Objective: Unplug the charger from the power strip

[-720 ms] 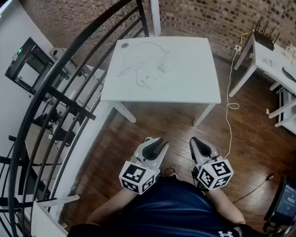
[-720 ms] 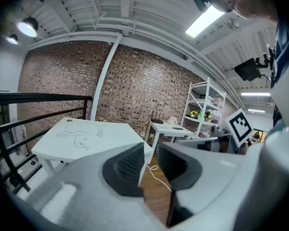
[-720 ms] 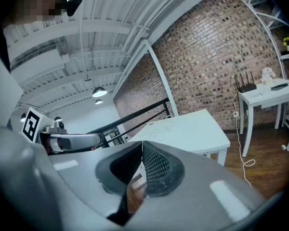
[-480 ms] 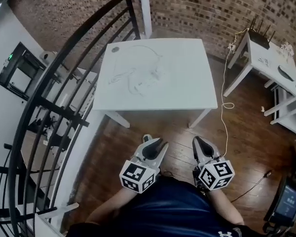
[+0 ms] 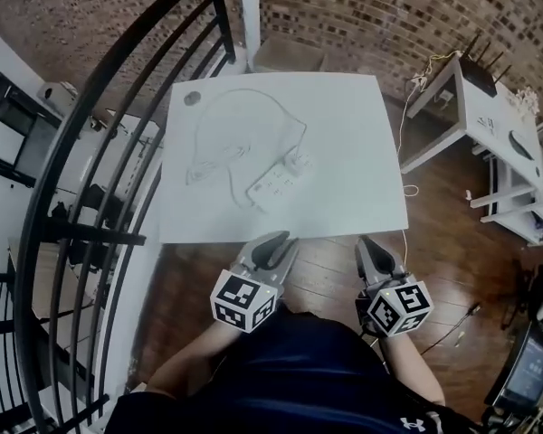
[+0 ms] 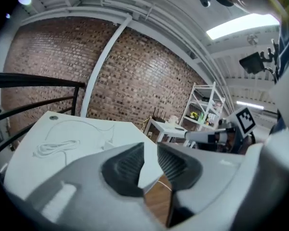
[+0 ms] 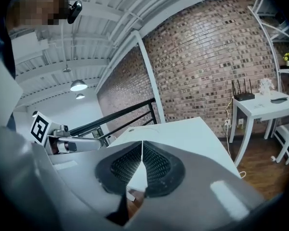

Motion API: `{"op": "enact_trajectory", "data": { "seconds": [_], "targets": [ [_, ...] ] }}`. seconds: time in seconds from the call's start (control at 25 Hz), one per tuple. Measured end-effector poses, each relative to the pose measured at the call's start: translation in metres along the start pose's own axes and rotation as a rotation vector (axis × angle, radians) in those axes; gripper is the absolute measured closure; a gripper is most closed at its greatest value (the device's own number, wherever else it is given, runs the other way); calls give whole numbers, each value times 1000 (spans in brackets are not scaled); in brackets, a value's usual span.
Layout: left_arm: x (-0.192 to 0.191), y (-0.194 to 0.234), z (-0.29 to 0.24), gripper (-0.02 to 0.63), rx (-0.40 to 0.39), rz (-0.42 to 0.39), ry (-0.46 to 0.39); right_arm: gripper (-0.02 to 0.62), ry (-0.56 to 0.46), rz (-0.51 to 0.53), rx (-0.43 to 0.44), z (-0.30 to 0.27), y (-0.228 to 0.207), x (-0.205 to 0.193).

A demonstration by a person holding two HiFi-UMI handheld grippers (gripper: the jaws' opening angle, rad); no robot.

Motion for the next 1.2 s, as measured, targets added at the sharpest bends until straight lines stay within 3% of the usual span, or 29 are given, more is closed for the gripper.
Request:
{"op": "enact_trajectory", "data": {
  "seconds": [0.16, 0.24, 0.4, 0.6, 0.88, 1.0, 1.2],
  "targets": [
    [23, 55, -11, 520, 10, 3, 18, 574, 35, 42, -6, -57, -5, 19],
    [28, 74, -14, 520, 37, 22, 8, 508, 79, 54, -2, -76, -8, 18],
    [35, 106, -17, 520, 110, 44, -38, 479, 148, 98, 22, -117, -13, 2],
    [25, 128, -32, 515, 169, 40, -12, 408, 261, 71, 82, -166, -19, -34],
    [-16, 142, -57, 448, 215, -9, 127, 370, 349, 176, 136, -227, -19, -68],
    [-28, 157, -68, 413, 255, -70, 185, 354, 386, 244, 145, -252, -15, -80],
    [-35, 172, -87, 370, 269, -146, 259, 342, 426, 373, 100, -276, -8, -87]
  ]
}}
Point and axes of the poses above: the fingertips, and each gripper's own axes: z backward along the fingers, y to its left, x out of its top, the point moved 1 cm from there along z, backward along the fingers, and after that the axes turned 8 degrees about z, right-handed, at the moved point
